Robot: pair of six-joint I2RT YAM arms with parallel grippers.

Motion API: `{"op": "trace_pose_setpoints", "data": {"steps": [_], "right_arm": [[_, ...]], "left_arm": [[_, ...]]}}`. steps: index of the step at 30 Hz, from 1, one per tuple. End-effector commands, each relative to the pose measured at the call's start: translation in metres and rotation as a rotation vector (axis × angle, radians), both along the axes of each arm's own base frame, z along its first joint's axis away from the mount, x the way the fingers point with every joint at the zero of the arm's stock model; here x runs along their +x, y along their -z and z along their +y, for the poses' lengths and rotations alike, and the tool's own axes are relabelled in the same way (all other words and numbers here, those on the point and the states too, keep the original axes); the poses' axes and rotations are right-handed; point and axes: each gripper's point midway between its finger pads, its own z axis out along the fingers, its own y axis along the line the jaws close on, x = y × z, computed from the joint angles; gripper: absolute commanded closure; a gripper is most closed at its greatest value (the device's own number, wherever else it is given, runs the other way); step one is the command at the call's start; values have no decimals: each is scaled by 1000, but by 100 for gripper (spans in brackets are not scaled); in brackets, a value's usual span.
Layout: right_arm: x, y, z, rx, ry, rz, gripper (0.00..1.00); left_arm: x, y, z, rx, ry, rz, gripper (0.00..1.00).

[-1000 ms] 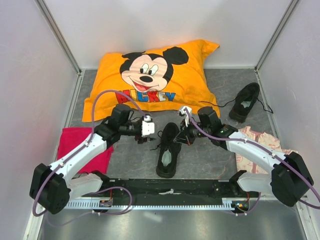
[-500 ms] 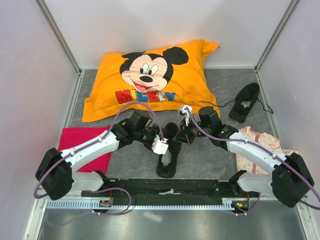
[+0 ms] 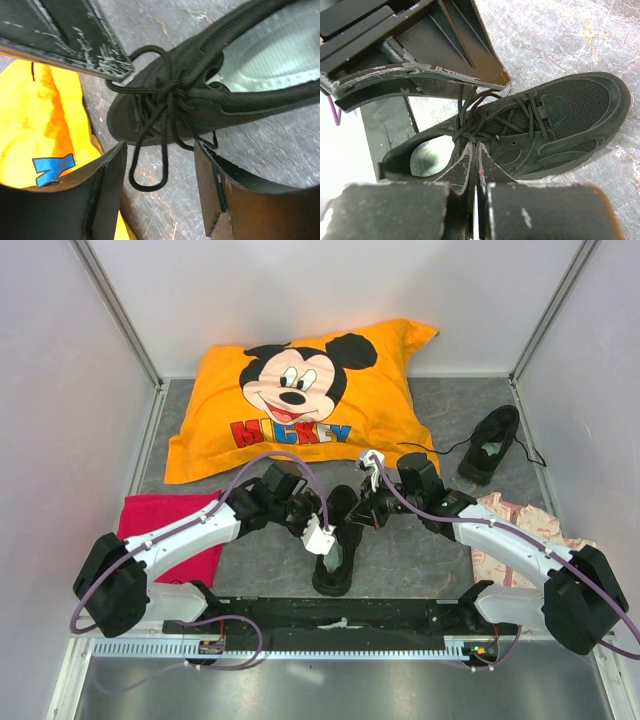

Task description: Tie the shoes

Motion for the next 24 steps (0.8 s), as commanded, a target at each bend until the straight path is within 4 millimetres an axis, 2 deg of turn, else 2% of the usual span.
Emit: {"op": "trace_pose_setpoints", "data": {"steps": [1,8,13,20,24], "right_arm": [[2,-10,4,33,-21,-34,100],[1,-9,3,27,-24,-27,100],[2,-7,4,24,-24,-22,100],[4,-11,6,29,-26,-28,100],[5,-10,6,31,-22,-23,100]], "left_arm": [[5,-20,1,5,31,-85,36],[10,-16,8,0,7,-116,36],[26,-24,4,-56,-48,-194,33],[19,-22,-5,-89,3,-168,35],[20,-26,-12,-115,16,-180,41]]}}
